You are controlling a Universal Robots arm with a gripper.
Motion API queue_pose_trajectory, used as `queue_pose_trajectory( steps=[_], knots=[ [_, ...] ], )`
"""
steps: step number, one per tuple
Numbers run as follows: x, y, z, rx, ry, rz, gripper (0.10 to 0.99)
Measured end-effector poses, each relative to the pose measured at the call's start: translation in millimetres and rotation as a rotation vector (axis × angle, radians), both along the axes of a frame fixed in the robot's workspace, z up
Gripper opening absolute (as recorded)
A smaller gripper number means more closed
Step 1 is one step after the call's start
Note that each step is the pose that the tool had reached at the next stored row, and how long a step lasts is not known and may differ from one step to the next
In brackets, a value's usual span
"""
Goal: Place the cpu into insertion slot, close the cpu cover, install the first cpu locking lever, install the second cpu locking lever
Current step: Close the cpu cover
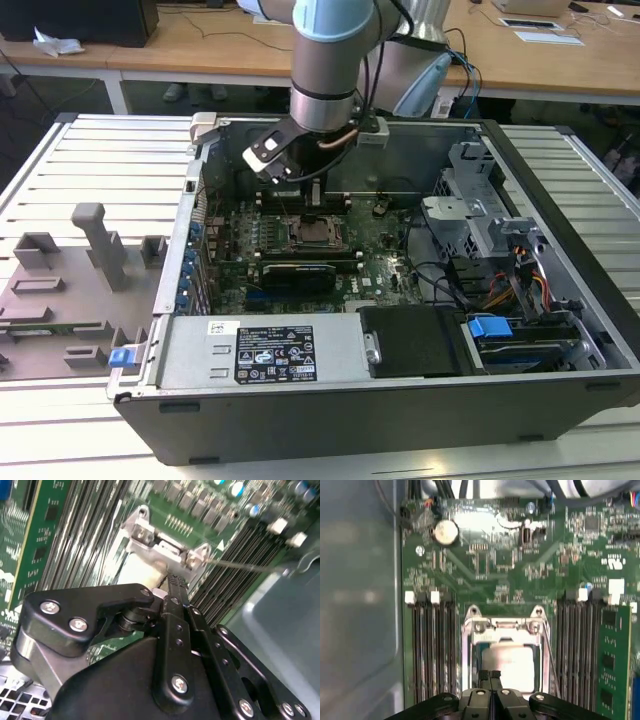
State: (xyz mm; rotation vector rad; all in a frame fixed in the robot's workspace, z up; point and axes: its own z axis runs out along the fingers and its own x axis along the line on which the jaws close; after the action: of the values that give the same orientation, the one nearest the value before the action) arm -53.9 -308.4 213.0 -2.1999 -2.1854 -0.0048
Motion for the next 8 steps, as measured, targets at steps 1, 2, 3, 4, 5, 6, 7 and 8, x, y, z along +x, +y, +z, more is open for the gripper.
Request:
queue_pose_trajectory(
  steps=[1,2,3,4,5,6,7,8],
  knots=[
    [-3.4,-0.3,0.0,0.0,-0.0021,0.0,0.106],
    [-7.0,-0.6,0.0,0.0,-0.0042,0.0,0.106],
    [-12.8,-1.4,0.0,0.0,-0.0063,0.0,0.106],
    [-15.7,-1.8,-0.1,0.0,-0.007,0.0,0.106],
    [-18.1,-2.2,-0.1,0.0,-0.0074,0.0,0.106],
    [-20.8,-2.6,-0.3,0.0,-0.0077,0.0,0.106],
    [-22.2,-2.9,-0.6,0.0,-0.0078,0.0,0.106],
    [-23.5,-3.2,-1.4,0.0,-0.0079,0.0,0.106]
  ],
)
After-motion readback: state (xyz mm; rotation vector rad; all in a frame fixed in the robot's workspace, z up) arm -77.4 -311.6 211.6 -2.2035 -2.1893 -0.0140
